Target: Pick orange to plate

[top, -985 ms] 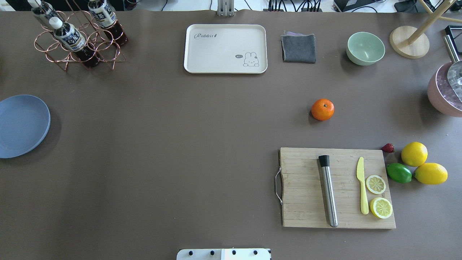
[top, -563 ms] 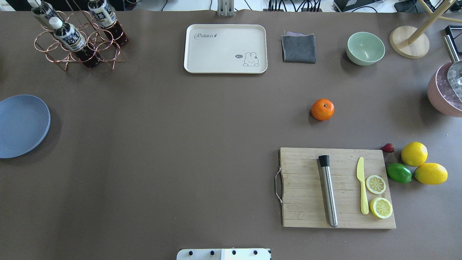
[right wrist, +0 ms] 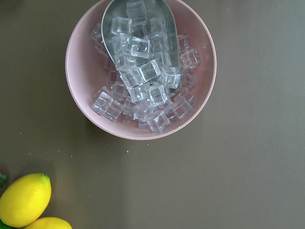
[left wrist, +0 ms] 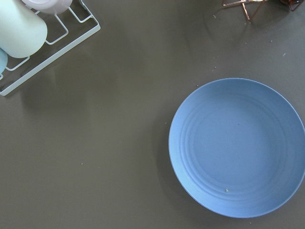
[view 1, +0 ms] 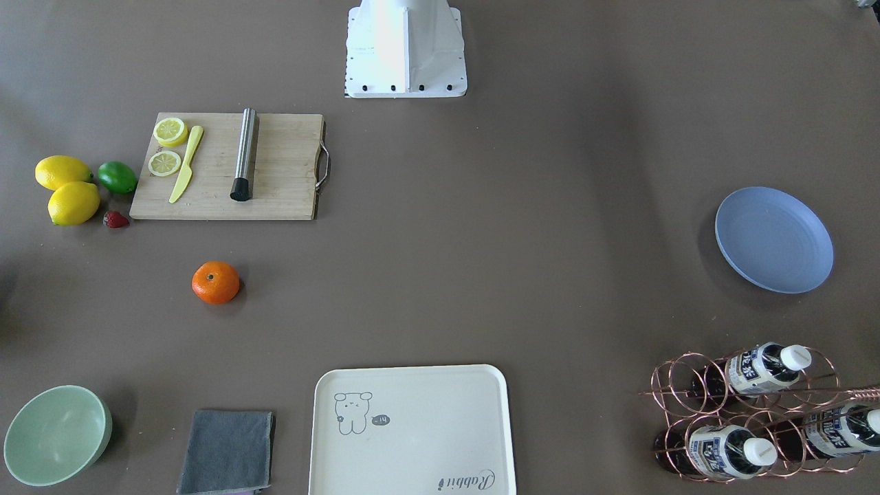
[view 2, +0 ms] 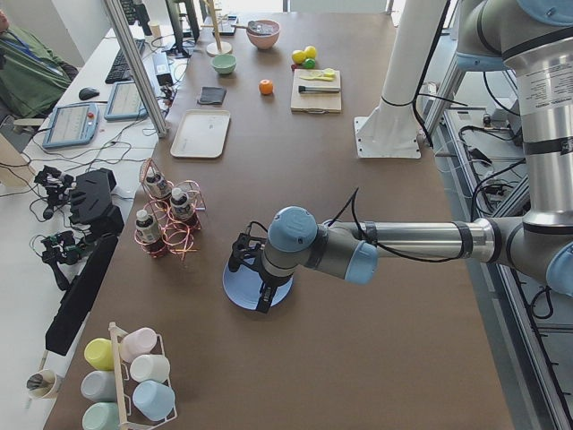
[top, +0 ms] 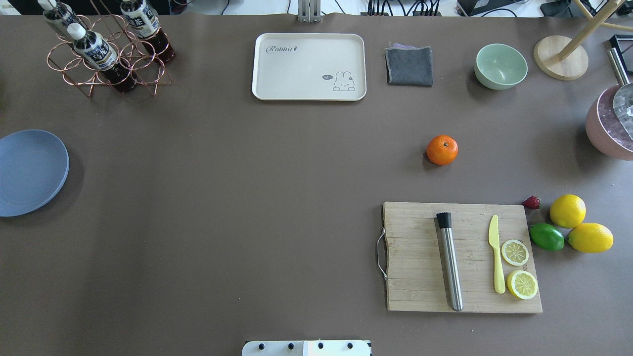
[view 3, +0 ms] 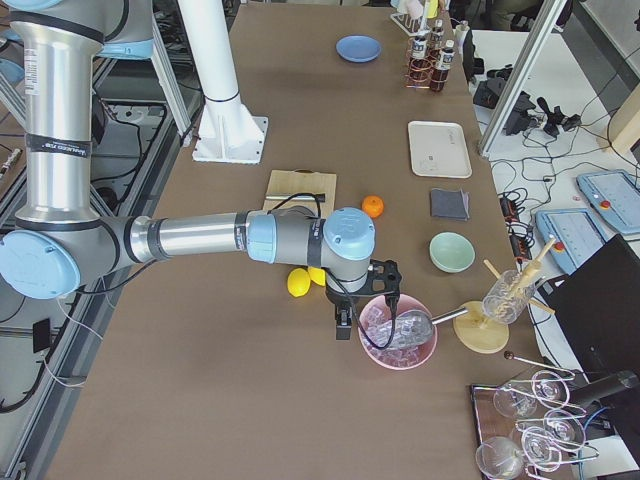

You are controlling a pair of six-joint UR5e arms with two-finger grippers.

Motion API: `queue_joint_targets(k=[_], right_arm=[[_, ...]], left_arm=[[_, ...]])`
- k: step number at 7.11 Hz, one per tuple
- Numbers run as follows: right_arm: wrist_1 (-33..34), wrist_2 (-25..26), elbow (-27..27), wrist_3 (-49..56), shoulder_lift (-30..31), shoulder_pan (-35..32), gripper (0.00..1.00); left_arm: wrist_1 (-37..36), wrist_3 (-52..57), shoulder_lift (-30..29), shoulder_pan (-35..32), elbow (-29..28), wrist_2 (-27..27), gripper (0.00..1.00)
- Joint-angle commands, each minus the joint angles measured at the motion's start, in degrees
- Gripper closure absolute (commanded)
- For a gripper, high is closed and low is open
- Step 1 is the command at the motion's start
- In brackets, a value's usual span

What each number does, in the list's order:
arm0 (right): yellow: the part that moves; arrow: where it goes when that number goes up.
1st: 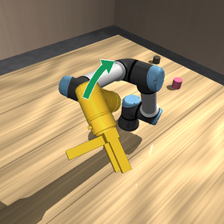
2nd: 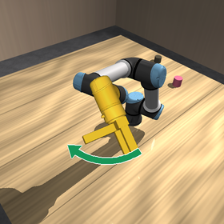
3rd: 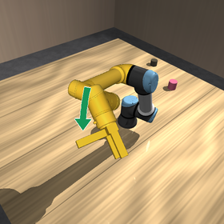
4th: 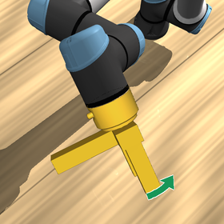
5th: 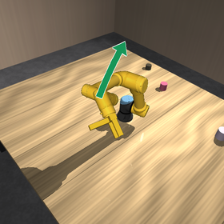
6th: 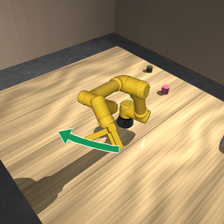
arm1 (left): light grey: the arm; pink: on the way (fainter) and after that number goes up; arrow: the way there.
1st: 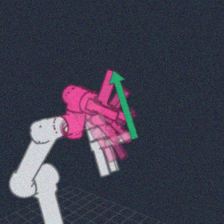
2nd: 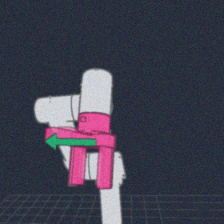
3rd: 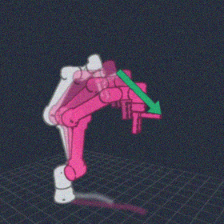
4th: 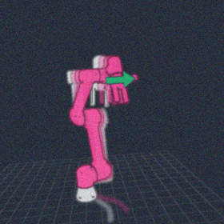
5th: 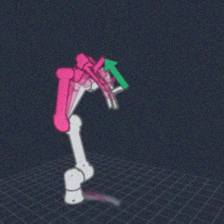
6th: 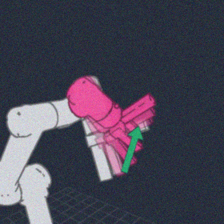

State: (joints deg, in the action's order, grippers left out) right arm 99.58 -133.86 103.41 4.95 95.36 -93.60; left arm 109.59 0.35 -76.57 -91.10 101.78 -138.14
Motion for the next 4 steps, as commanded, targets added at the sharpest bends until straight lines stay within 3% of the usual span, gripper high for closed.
queue_joint_targets(k=[1, 4], right_arm=[[0.0, -0.09, 0.04, -0.03, -0.09, 0.0, 0.0], [0.0, -0.09, 0.13, -0.03, -0.09, 0.0, 0.0]], left_arm=[[-0.07, -0.52, -1.29, 0.13, -1.4, -2.13, 0.02], [0.62, -0.09, -0.87, -0.74, -1.23, -2.13, 0.02]])
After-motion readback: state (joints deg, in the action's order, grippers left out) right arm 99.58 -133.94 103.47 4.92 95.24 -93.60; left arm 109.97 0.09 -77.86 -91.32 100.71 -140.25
